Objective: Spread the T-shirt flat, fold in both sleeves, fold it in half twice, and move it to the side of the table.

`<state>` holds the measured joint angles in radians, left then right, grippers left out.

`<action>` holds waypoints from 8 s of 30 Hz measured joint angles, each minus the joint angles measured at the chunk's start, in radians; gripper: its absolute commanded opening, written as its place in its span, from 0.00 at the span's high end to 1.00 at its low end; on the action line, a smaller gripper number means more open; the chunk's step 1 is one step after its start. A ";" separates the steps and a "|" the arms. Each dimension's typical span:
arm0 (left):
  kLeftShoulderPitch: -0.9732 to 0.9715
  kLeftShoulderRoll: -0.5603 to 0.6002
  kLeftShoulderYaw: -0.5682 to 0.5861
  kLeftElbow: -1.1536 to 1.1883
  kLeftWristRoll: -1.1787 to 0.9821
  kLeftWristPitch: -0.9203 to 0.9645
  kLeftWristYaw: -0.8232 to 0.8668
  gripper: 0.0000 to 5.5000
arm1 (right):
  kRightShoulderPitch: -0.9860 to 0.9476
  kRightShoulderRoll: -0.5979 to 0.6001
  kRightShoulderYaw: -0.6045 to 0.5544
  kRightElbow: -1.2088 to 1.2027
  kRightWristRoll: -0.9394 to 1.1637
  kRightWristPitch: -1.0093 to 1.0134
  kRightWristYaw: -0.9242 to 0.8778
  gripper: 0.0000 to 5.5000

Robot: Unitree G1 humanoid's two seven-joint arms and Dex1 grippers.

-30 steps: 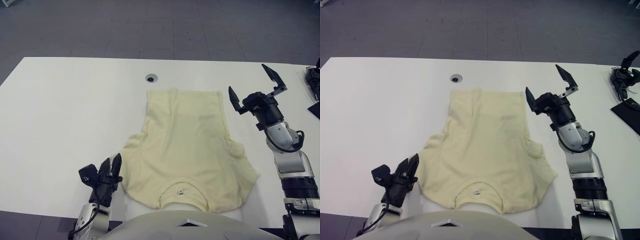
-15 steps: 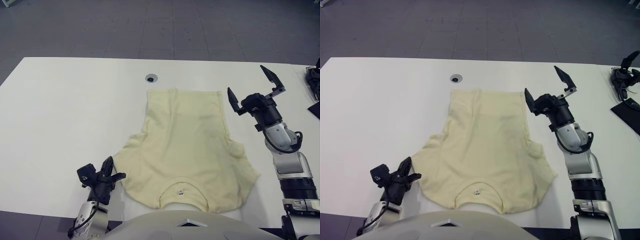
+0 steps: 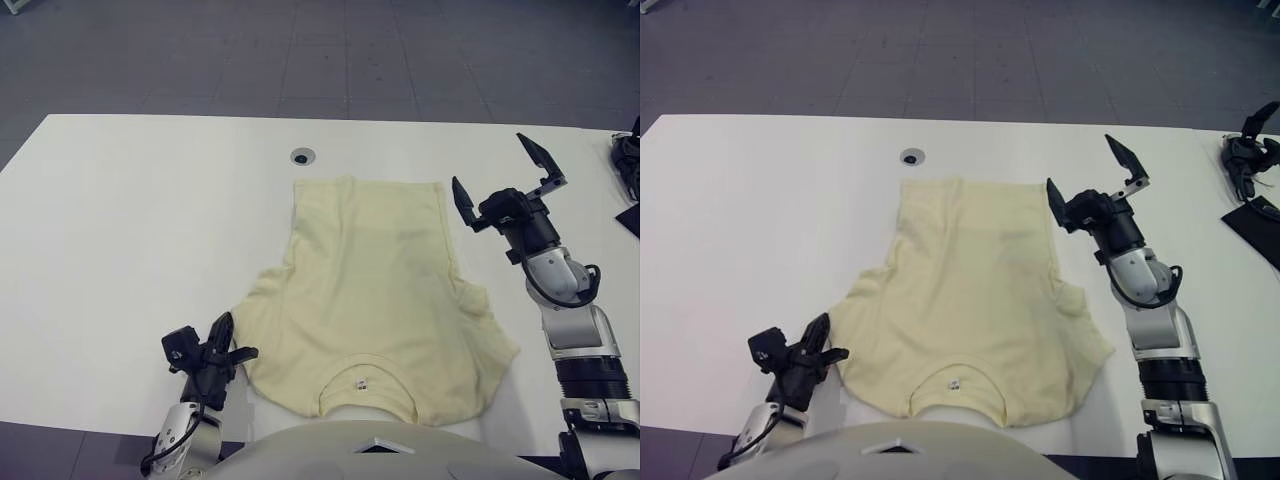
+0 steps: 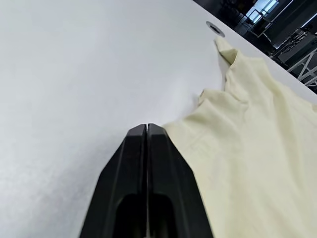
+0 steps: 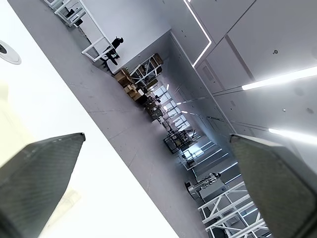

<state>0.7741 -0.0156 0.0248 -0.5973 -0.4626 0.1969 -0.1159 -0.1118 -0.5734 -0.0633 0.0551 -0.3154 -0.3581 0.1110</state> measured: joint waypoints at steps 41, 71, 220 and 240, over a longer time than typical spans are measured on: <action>-0.151 0.422 -0.458 0.049 0.496 -0.197 -0.344 1.00 | 0.004 0.021 0.021 0.008 -0.009 -0.001 0.002 0.02; -0.346 0.335 0.018 -0.055 0.039 -0.118 -0.143 0.08 | 0.423 -0.100 -0.346 0.148 0.994 0.331 0.979 0.02; -0.210 0.920 -0.152 0.240 1.187 -1.021 -0.295 0.92 | 0.586 -0.322 -0.052 0.131 -0.162 -1.062 0.445 0.60; -0.037 0.991 -0.138 0.099 0.694 -0.636 -0.612 1.00 | 0.764 -0.621 0.231 -0.135 0.502 -0.378 0.725 1.00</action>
<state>0.7372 0.9753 -0.1136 -0.4984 0.2310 -0.4393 -0.7275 0.6523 -1.1942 0.1676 -0.0800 0.1864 -0.7359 0.8363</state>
